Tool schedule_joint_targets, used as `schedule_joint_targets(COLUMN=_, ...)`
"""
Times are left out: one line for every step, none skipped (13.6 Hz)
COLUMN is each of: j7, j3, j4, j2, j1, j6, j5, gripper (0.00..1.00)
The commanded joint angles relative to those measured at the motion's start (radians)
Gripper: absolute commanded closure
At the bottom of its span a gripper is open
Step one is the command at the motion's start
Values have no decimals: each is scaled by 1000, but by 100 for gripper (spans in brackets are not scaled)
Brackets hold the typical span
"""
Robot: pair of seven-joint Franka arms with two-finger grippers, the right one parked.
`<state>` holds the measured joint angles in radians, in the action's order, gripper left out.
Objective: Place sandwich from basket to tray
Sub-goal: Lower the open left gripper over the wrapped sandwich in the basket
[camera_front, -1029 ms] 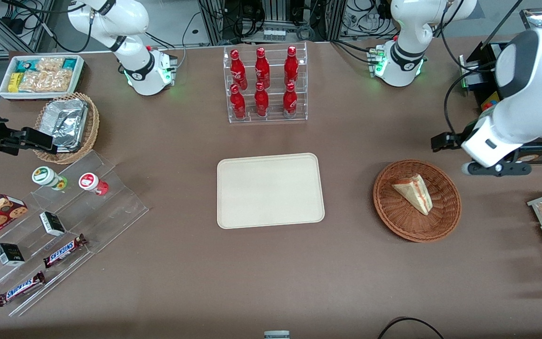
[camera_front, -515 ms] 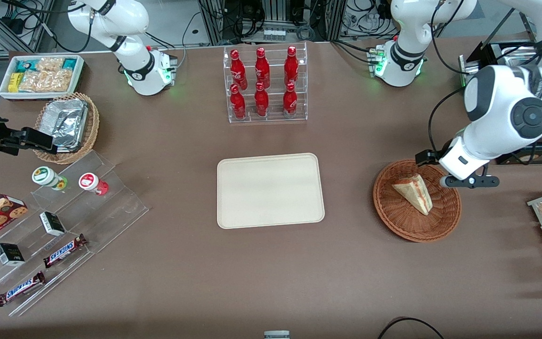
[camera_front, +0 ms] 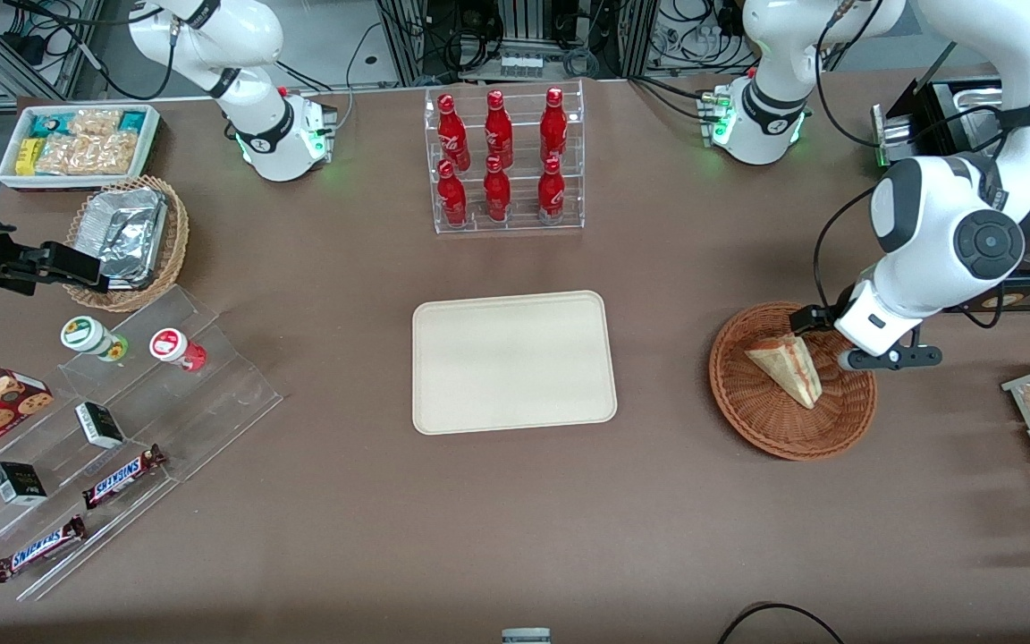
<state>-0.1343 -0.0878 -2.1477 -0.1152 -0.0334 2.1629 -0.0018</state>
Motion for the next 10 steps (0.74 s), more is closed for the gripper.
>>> schedule_joint_targets(j7=-156, j3=-3, j4=-17, j2=0, j1=-3, j6=31, j5=-1, gripper=0)
schedule_joint_targets(j7=-244, j3=-4, j4=-15, j2=-6, j1=-2, j6=31, j5=-1, gripper=0)
schedule_joint_targets(j7=-333, j3=-6, j4=-9, j2=-17, j1=4, j6=31, j5=-1, gripper=0)
schedule_joint_targets(j7=-425, j3=-9, j4=-8, j2=-24, j1=9, j6=35, j5=-3, gripper=0)
schedule_joint_targets(j7=-517, j3=-15, j4=-8, j2=-35, j1=13, j6=64, j5=-6, gripper=0)
schedule_joint_targets(j7=-641, j3=-15, j4=-5, j2=-56, j1=35, j6=81, j5=-10, gripper=0)
schedule_joint_targets(j7=-721, j3=-15, j4=5, j2=-72, j1=44, j6=99, j5=-6, gripper=0)
schedule_joint_targets(j7=-728, j3=-13, j4=5, j2=-83, j1=46, j6=110, j5=-4, gripper=0)
schedule_joint_targets(j7=-729, j3=-15, j4=2, j2=-84, j1=46, j6=124, j5=-4, gripper=0)
schedule_joint_targets(j7=-731, j3=-15, j4=-3, j2=-84, j1=47, j6=139, j5=-4, gripper=0)
